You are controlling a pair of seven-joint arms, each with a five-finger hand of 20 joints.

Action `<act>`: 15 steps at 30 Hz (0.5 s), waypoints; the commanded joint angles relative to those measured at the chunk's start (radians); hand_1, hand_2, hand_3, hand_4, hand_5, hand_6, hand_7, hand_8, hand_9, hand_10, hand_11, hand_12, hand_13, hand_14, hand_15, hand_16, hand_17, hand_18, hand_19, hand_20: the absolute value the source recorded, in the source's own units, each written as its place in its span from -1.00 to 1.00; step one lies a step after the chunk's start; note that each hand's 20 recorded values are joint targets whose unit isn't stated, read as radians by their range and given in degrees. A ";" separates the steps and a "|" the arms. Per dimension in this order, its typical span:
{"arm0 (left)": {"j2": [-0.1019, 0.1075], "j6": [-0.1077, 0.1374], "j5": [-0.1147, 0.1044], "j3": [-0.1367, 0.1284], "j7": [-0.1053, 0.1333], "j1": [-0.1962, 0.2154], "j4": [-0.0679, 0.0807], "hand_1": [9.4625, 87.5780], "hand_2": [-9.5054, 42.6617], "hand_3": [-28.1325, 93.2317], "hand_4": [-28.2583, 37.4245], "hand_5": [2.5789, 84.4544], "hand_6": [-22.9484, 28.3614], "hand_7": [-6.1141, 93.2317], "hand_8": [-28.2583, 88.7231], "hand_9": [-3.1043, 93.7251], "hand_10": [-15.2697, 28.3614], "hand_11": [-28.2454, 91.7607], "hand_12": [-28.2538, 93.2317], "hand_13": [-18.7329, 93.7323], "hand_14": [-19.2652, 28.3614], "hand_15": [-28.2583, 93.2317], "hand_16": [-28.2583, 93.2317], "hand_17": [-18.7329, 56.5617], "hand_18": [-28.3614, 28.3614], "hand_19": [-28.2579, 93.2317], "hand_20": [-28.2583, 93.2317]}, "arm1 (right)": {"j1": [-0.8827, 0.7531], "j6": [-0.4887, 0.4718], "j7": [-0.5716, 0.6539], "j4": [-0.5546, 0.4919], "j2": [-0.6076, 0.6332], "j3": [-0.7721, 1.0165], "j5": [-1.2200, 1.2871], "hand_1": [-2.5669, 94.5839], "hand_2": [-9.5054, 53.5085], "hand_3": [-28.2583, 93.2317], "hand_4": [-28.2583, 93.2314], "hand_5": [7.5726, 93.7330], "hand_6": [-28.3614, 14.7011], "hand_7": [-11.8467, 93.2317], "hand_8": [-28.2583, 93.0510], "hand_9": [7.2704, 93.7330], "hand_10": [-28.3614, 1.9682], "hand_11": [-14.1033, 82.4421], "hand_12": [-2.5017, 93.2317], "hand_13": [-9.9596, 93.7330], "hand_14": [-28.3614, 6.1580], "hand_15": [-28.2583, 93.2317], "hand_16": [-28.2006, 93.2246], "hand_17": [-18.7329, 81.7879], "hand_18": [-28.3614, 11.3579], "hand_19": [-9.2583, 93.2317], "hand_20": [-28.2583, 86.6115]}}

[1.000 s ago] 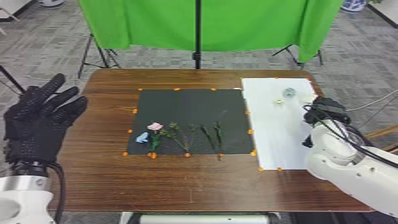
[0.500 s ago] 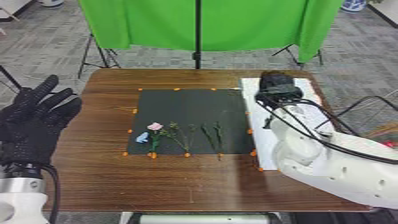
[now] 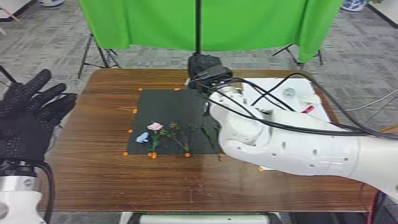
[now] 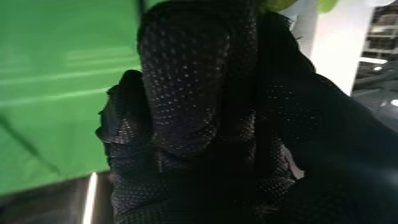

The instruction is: Arrange flowers

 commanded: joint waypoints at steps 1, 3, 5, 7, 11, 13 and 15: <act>0.041 -0.010 0.012 0.016 -0.024 -0.072 0.023 -0.76 -0.19 0.70 -1.00 -0.23 0.28 -0.61 -0.67 -0.35 0.63 -0.05 -0.37 -0.24 1.00 0.44 -0.75 -0.67 0.95 0.69 -0.55 | 0.026 -0.055 0.002 0.055 -0.137 -0.083 0.042 0.14 -1.00 0.63 -1.00 0.82 0.42 -0.47 -0.48 1.00 0.40 -0.28 -0.48 0.94 0.44 0.26 -0.17 0.30 -0.50 1.00 -0.08; 0.051 -0.021 0.012 0.022 -0.025 -0.091 0.031 -0.76 -0.19 0.70 -1.00 -0.23 0.28 -0.61 -0.67 -0.35 0.63 -0.05 -0.37 -0.24 1.00 0.44 -0.75 -0.67 0.95 0.69 -0.55 | 0.031 -0.062 0.018 0.065 -0.144 -0.102 0.059 0.14 -1.00 0.63 -1.00 0.82 0.42 -0.47 -0.48 1.00 0.40 -0.27 -0.48 0.94 0.45 0.27 -0.17 0.29 -0.50 1.00 -0.08; 0.060 -0.030 0.011 0.029 -0.024 -0.108 0.035 -0.76 -0.19 0.70 -1.00 -0.23 0.28 -0.61 -0.67 -0.34 0.63 -0.05 -0.37 -0.24 1.00 0.44 -0.75 -0.67 0.95 0.69 -0.55 | 0.025 -0.066 0.028 0.074 -0.145 -0.110 0.069 0.13 -1.00 0.63 -1.00 0.82 0.42 -0.47 -0.48 1.00 0.41 -0.27 -0.48 0.93 0.45 0.27 -0.17 0.29 -0.50 1.00 -0.07; 0.063 -0.034 0.013 0.028 -0.023 -0.109 0.036 -0.76 -0.19 0.70 -1.00 -0.23 0.28 -0.61 -0.67 -0.35 0.63 -0.05 -0.37 -0.24 1.00 0.44 -0.75 -0.67 0.95 0.69 -0.56 | 0.023 -0.071 0.037 0.081 -0.145 -0.118 0.071 0.13 -1.00 0.63 -1.00 0.82 0.42 -0.46 -0.48 1.00 0.41 -0.27 -0.48 0.93 0.45 0.27 -0.17 0.29 -0.50 1.00 -0.07; 0.072 -0.045 0.008 0.041 -0.017 -0.123 0.046 -0.76 -0.19 0.70 -1.00 -0.23 0.28 -0.61 -0.67 -0.35 0.63 -0.05 -0.37 -0.24 1.00 0.44 -0.75 -0.67 0.95 0.69 -0.56 | 0.023 -0.073 0.057 0.100 -0.150 -0.127 0.084 0.13 -1.00 0.63 -1.00 0.81 0.43 -0.46 -0.48 1.00 0.41 -0.26 -0.48 0.93 0.45 0.28 -0.17 0.29 -0.49 1.00 -0.07; 0.072 -0.049 0.007 0.050 -0.018 -0.130 0.048 -0.76 -0.19 0.70 -1.00 -0.23 0.28 -0.61 -0.67 -0.35 0.63 -0.05 -0.37 -0.24 1.00 0.44 -0.75 -0.67 0.95 0.69 -0.56 | 0.028 -0.077 0.064 0.109 -0.158 -0.143 0.095 0.13 -1.00 0.63 -1.00 0.81 0.43 -0.46 -0.48 1.00 0.41 -0.26 -0.49 0.93 0.45 0.28 -0.17 0.29 -0.50 1.00 -0.07; 0.077 -0.055 0.007 0.057 -0.015 -0.138 0.052 -0.76 -0.19 0.70 -1.00 -0.22 0.28 -0.61 -0.67 -0.34 0.63 -0.05 -0.37 -0.24 1.00 0.44 -0.75 -0.67 0.95 0.69 -0.57 | 0.035 -0.073 0.068 0.117 -0.167 -0.155 0.096 0.13 -1.00 0.64 -1.00 0.81 0.43 -0.46 -0.48 1.00 0.40 -0.25 -0.49 0.93 0.45 0.28 -0.17 0.29 -0.50 1.00 -0.07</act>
